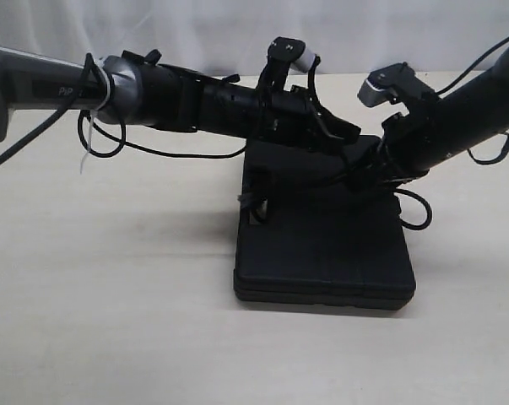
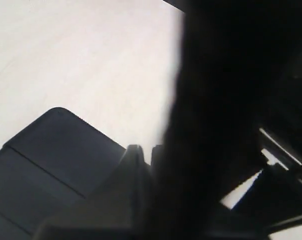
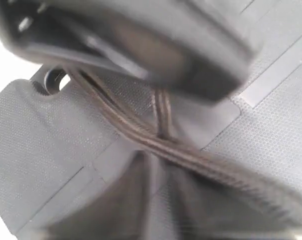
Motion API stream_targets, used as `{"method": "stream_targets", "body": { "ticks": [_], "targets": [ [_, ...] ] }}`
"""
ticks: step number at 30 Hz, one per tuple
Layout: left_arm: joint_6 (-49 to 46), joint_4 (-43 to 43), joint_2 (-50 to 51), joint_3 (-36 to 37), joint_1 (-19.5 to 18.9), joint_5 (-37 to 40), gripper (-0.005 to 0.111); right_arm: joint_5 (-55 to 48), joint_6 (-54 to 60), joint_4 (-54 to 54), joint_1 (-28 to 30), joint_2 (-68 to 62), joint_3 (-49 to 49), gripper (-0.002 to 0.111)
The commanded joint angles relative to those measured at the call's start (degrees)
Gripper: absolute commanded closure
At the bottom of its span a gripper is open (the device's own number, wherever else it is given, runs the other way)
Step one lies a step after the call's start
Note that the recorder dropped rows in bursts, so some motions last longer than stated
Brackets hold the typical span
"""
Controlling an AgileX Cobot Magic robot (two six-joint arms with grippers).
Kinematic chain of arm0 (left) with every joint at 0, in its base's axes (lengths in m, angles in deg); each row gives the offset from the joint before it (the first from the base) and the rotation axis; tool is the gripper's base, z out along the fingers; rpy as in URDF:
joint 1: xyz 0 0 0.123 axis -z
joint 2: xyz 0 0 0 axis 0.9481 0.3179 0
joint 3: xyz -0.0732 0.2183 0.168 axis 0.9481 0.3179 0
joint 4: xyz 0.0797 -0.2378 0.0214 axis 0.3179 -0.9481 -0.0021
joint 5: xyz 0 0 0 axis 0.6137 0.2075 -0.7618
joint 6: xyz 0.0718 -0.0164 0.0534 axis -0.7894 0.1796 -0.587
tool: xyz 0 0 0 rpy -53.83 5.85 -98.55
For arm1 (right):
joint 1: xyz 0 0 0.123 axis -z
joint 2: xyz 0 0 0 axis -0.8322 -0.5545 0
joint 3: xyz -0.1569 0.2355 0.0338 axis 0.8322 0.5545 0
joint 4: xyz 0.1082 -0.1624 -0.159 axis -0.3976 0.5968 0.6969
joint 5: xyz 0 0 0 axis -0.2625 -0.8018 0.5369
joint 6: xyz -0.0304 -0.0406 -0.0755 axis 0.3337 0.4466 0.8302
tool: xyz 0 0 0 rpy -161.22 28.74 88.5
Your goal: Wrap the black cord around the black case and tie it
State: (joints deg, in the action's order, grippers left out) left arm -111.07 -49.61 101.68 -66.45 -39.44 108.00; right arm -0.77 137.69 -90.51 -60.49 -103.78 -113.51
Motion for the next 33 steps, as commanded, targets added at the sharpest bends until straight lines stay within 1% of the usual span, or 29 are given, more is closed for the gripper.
{"method": "stream_targets", "body": {
  "ticks": [1,2,5,9,14,17,20,22,30,31,33],
  "targets": [
    [-5.55,-0.71,-0.49,-1.65,-0.95,1.54,0.107,3.13,-4.86,9.44,-0.01,5.31,0.12,0.053],
    [-5.27,-0.71,-0.49,-4.88,-1.78,2.28,0.107,5.36,-5.09,9.32,-0.01,8.52,0.12,0.053],
    [-3.06,-0.71,-1.22,-11.47,-1.92,10.17,0.107,6.3,-4.44,4.93,-0.01,11.56,0.12,0.053],
    [-2.96,-0.71,-2.38,-13.97,-1.68,13.9,0.107,5.84,-5.63,4.35,-0.01,11.68,0.12,0.053],
    [-2.96,-0.71,-4.55,-13.97,-1.63,14.5,0.107,7.25,-6.8,3.78,-0.01,11.68,0.36,0.053],
    [-3.08,-0.71,-5.18,-13.97,-1.29,15.16,0.107,11.84,-7.74,4.72,-0.01,11.68,2.92,0.058],
    [-3.08,-0.71,-5.18,-13.97,-1.34,15.17,0.107,17.66,-11.41,11.06,-0.01,11.68,7.37,0.068],
    [-3.08,-0.71,-5.18,-13.97,-1.34,15.02,0.107,18.32,-11.71,11.93,-0.01,11.68,8.42,0.07],
    [-3.18,-0.71,-5.18,-13.97,-1.34,14.29,0.107,15.68,-11.71,12.04,-0.01,12.72,8.76,0.07],
    [-3.18,-0.71,-5.18,-13.97,-1.34,14.29,0.107,15.68,-11.71,12.5,-0.01,13.63,8.76,0.069],
    [-3.18,-0.71,-5.18,-13.97,-1.34,14.01,0.107,15.55,-11.71,13.2,-0.01,15.81,8.76,0.063]
  ]
}}
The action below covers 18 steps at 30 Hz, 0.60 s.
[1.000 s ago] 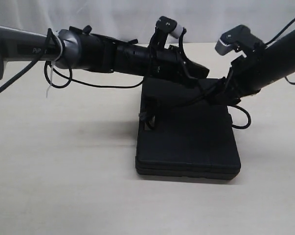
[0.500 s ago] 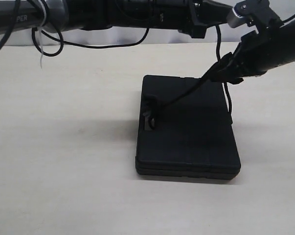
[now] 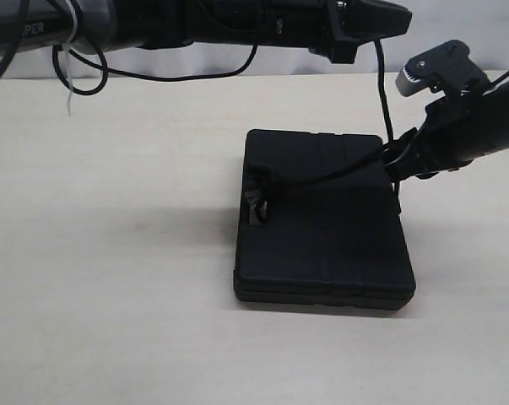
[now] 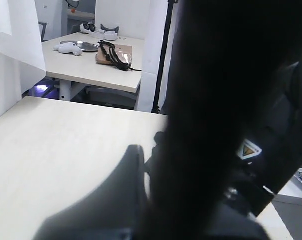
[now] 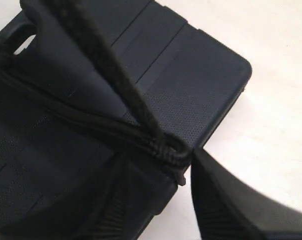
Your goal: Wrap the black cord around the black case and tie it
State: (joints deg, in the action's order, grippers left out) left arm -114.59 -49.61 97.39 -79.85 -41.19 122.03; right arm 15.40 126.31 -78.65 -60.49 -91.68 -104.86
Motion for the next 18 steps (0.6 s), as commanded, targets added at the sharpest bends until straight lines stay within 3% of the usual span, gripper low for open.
{"method": "stream_targets", "body": {
  "ticks": [1,8,18],
  "targets": [
    [0.34,-0.71,-0.88,-0.58,0.41,-0.24,0.107,-0.43,-0.32,1.34,-0.01,5.13,0.11,0.06],
    [0.34,-0.71,-0.88,-0.58,0.41,-0.3,0.107,1.96,-1.18,-7.57,-0.01,10.48,0.11,0.056],
    [0.57,-0.71,-0.88,-0.58,0.41,1.45,0.107,3.99,-1.08,-10.65,-0.01,-0.51,0.11,0.057]
  ]
}}
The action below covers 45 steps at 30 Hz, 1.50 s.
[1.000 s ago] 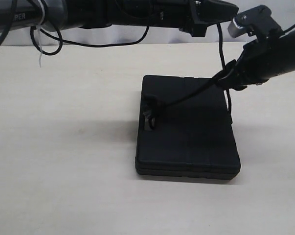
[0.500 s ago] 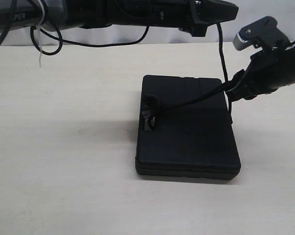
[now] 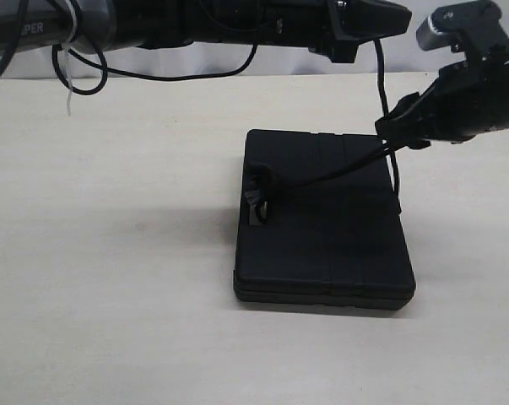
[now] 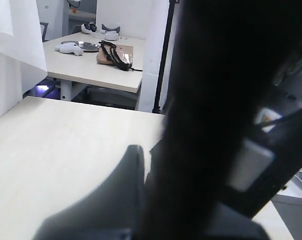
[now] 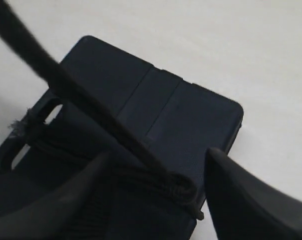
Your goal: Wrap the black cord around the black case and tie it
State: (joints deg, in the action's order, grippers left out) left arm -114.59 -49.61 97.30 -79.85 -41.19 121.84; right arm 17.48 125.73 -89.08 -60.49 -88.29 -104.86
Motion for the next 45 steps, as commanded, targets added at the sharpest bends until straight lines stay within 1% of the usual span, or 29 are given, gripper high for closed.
{"method": "stream_targets", "body": {
  "ticks": [1,6,10,16,20,23,26,30,32,34,35,37,39,43,45],
  "targets": [
    [0.56,-0.71,-0.79,-0.58,0.41,1.92,0.107,1.9,-0.6,0.39,-0.01,-4.65,0.11,0.057],
    [0.56,-0.71,-0.79,-0.58,0.41,1.92,0.107,1.9,-7.05,8.68,-0.01,-7.99,0.11,0.057],
    [0.56,-0.71,-0.79,-0.58,0.41,1.92,0.107,1.68,-10.97,13.07,-0.01,-8.48,0.11,0.057],
    [0.56,-0.71,-0.79,-0.58,0.41,3.29,0.107,0.3,-11.8,13.7,-0.01,-7.07,-0.09,0.057],
    [0.56,-0.71,-0.79,-0.58,0.41,4.14,0.107,-4.1,-11.92,13.7,-0.01,-2.79,-3.03,0.057],
    [0.56,-0.71,-0.79,-0.58,0.41,4.41,0.107,-5.76,-10.25,9.88,-0.01,0.75,-3.98,0.057],
    [0.56,-0.71,-0.79,-0.58,0.41,5.85,0.107,-5.76,-3.51,3.15,-0.01,1.9,-2.63,0.057],
    [0.56,-0.71,-0.79,-0.58,0.41,7.67,0.107,-5.39,7.58,-7.63,-0.01,0.21,-0.66,0.057],
    [0.56,-0.71,-0.79,-0.58,0.41,8.98,0.107,-5.24,10.23,-10.85,-0.01,-0.29,-0.66,0.057],
    [1.45,-0.71,-0.79,-0.58,0.41,10.28,0.107,-4.18,10.99,-12.75,-0.01,-0.39,-0.66,0.061],
    [1.59,-0.71,-0.79,-0.58,0.41,11.08,0.107,-3.95,11.12,-12.62,-0.01,-0.27,-0.66,0.068],
    [1.59,-0.71,-0.79,-0.58,0.41,11.98,0.107,-3.41,11.61,-11.64,-0.01,-0.26,-0.66,0.085],
    [1.59,1.14,-0.79,-0.58,0.41,12.1,0.107,-2.97,11.61,-9.51,-0.01,-0.26,-0.66,0.103],
    [1.85,7.32,-0.79,-0.58,0.41,11.89,0.105,-1.26,9.04,-7.0,-0.01,-0.26,-0.66,0.104],
    [1.85,10.78,-0.79,-0.58,0.41,11.59,0.097,0.34,5.01,-3.75,-0.01,-0.26,-0.54,0.104]
  ]
}}
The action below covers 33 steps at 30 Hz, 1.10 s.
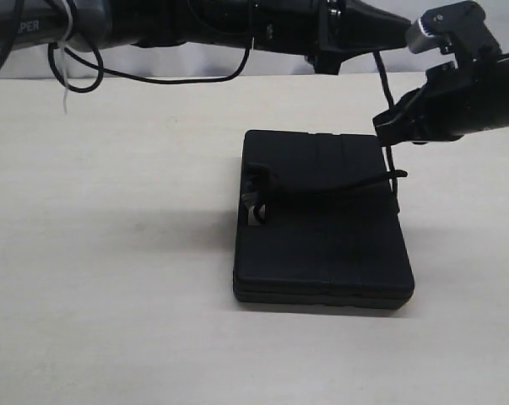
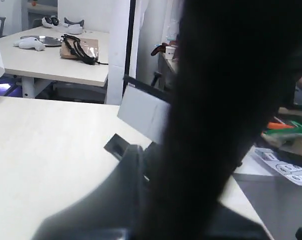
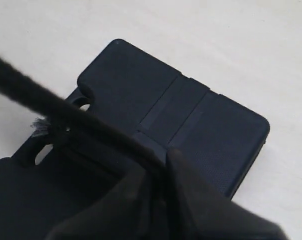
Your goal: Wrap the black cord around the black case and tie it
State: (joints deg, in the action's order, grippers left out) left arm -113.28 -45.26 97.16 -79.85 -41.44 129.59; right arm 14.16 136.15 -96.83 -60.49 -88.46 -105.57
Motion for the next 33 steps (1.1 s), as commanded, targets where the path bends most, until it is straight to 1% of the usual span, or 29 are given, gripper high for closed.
{"method": "stream_targets", "body": {
  "ticks": [1,2,6,7,8,10,13,14,17,19,21,23,26,28,31,33],
  "targets": [
    [0.65,7.63,-0.65,-0.58,0.65,3.84,0.091,4.16,-7.66,6.53,-0.01,-0.1,0.16,0.104],
    [0.66,9.21,-0.65,-0.58,0.65,3.71,0.082,4.7,-10.63,9.56,-0.01,-0.1,0.16,0.104],
    [1.43,14.06,-0.65,-0.58,0.65,1.07,0.051,6.03,-24.48,23.2,-0.01,-0.35,0.16,0.104],
    [1.43,15.59,-0.65,-0.58,0.65,-0.07,0.046,6.14,-28.3,26.86,-0.01,-0.47,0.16,0.104],
    [1.93,16.95,-0.65,-0.58,0.65,-1.21,0.044,6.14,-31.41,29.8,-0.01,-0.74,0.16,0.104],
    [3.74,20.86,-0.65,-0.58,0.65,-4.5,0.044,6.14,-39.05,36.59,-0.01,-1.32,0.16,0.104],
    [7.64,26.58,-0.65,-0.58,0.65,-10.03,0.044,6.14,-47.21,43.86,-0.01,-2.12,0.16,0.104],
    [9.27,28.51,-0.65,-0.58,0.65,-11.64,0.044,6.14,-48.83,44.69,-0.01,-2.25,0.16,0.104],
    [13.35,33.12,-0.65,-0.37,0.65,-16.29,0.044,6.37,-48.95,44.81,-0.01,-2.37,0.16,0.104],
    [14.29,35.74,-0.24,-0.37,0.65,-16.68,0.044,6.86,-49.45,44.81,0.09,-2.37,0.16,0.104],
    [14.29,37.9,0.73,-0.37,1.08,-14.26,0.044,7.45,-50.91,43.69,0.09,-2.23,-0.1,0.104],
    [14.28,40.74,1.99,-0.37,2.02,-12.26,0.044,7.32,-50.55,39.74,0.09,-1.58,-1.45,0.104],
    [14.18,46.75,3.58,-0.37,4.33,-12.14,0.044,5.74,-43.42,31.73,0.09,0.39,-3.84,0.104],
    [14.07,49.36,4.65,-0.37,5.62,-13.24,0.044,5.09,-39.81,27.6,0.09,1.65,-4.55,0.104],
    [13.81,49.28,6.39,-0.37,7.18,-17.32,0.044,5.23,-39.66,27.38,0.09,2.66,-4.54,0.104],
    [13.81,49.28,7.37,-0.37,8.0,-21.53,0.049,5.23,-39.66,26.86,0.09,2.77,-4.54,0.104]
  ]
}}
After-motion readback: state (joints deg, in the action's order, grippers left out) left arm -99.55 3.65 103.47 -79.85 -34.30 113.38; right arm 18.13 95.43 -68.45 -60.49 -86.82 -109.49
